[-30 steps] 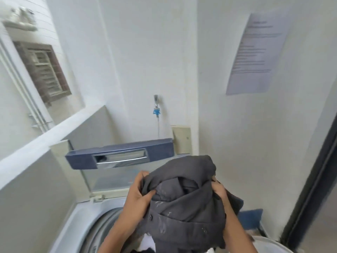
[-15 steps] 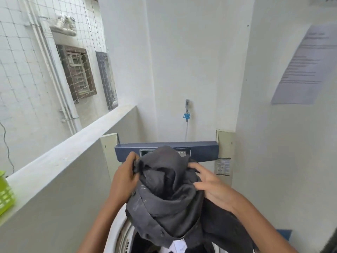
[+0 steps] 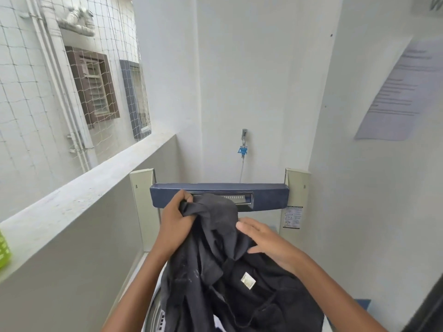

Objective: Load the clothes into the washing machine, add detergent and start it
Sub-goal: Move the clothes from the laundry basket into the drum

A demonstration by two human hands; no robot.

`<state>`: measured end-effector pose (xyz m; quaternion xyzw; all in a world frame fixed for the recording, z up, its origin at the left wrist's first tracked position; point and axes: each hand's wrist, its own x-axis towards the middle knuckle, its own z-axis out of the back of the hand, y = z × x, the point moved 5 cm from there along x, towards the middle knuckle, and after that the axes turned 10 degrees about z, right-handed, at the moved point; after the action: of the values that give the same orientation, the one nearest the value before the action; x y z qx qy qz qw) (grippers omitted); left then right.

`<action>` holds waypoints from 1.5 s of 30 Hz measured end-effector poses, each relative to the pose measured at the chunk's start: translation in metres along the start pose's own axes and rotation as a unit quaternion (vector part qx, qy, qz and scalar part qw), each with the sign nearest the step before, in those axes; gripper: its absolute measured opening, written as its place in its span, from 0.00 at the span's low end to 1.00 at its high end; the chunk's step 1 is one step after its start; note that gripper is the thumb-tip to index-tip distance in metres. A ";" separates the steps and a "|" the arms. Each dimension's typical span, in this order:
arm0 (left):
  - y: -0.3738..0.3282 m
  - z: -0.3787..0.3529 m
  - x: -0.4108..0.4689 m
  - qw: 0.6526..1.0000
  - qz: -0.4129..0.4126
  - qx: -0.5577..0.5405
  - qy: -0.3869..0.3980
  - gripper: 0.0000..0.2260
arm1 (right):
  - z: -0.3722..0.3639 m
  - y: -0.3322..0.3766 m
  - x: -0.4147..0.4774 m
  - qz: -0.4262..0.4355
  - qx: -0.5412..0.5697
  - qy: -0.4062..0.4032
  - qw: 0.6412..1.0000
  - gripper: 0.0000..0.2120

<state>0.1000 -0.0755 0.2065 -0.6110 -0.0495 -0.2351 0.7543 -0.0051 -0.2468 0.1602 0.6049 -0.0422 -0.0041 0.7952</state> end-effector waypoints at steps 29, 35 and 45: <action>0.025 0.038 -0.053 0.983 0.156 -0.087 0.037 0.04 | 0.072 -0.139 -0.038 -0.240 -0.233 0.096 0.938 0.45; 0.034 0.074 -0.045 0.976 0.151 -0.135 -0.081 0.03 | 0.037 -0.154 -0.040 -0.183 -0.361 0.179 0.897 0.06; 0.058 0.064 -0.041 0.968 0.185 -0.146 -0.089 0.02 | -0.042 -0.011 0.005 0.006 0.248 0.111 0.962 0.08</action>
<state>0.1019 0.0055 0.1556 -0.7317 0.0323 -0.0408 0.6797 0.0039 -0.2098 0.1392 0.7794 0.0431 0.0788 0.6200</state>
